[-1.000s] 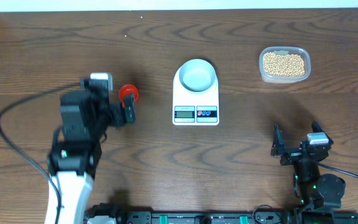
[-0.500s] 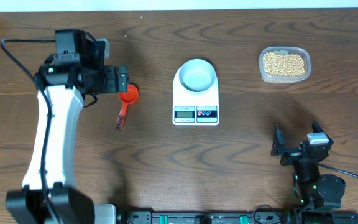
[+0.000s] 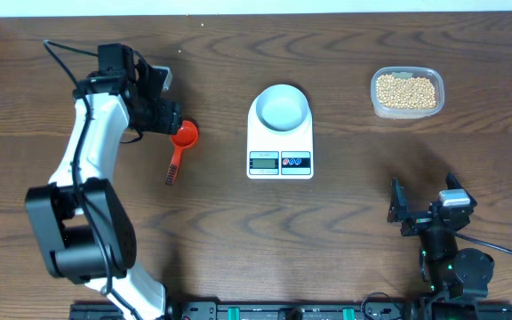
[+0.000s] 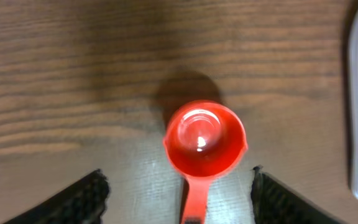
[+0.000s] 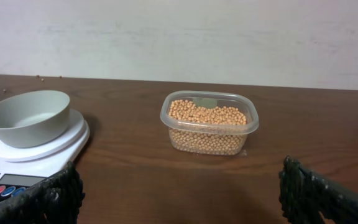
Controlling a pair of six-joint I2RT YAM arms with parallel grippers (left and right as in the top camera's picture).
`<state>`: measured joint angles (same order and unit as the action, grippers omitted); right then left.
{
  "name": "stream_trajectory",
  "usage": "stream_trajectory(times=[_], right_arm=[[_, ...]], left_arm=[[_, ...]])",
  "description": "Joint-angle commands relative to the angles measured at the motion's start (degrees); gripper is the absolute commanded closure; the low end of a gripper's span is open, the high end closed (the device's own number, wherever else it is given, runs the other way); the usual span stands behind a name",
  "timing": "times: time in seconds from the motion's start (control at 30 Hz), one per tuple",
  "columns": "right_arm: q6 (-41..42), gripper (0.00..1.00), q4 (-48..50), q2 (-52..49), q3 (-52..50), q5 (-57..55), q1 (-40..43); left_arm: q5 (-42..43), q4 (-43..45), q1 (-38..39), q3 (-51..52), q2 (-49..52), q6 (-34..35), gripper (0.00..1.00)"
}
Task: Scoop item into bowl and weigh 50g on scale
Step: 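Reach the left gripper down to the red scoop and grasp its cup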
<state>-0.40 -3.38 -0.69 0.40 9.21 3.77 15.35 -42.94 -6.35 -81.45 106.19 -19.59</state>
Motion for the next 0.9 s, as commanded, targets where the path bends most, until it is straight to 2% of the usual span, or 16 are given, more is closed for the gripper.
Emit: stream_trajectory(times=[0.0, 0.37, 0.87], right_arm=[[0.8, 0.01, -0.2, 0.3, -0.1, -0.1, -0.4], [0.8, 0.01, -0.2, 0.3, -0.1, -0.1, -0.4], [0.8, 0.01, -0.2, 0.3, -0.1, -0.1, -0.4]], left_arm=[[0.5, 1.1, -0.5, -0.9, 1.9, -2.0, 0.3], [0.7, 3.5, -0.3, -0.8, 8.7, -1.1, 0.42], [2.3, 4.7, -0.3, -0.8, 11.8, 1.0, 0.8]])
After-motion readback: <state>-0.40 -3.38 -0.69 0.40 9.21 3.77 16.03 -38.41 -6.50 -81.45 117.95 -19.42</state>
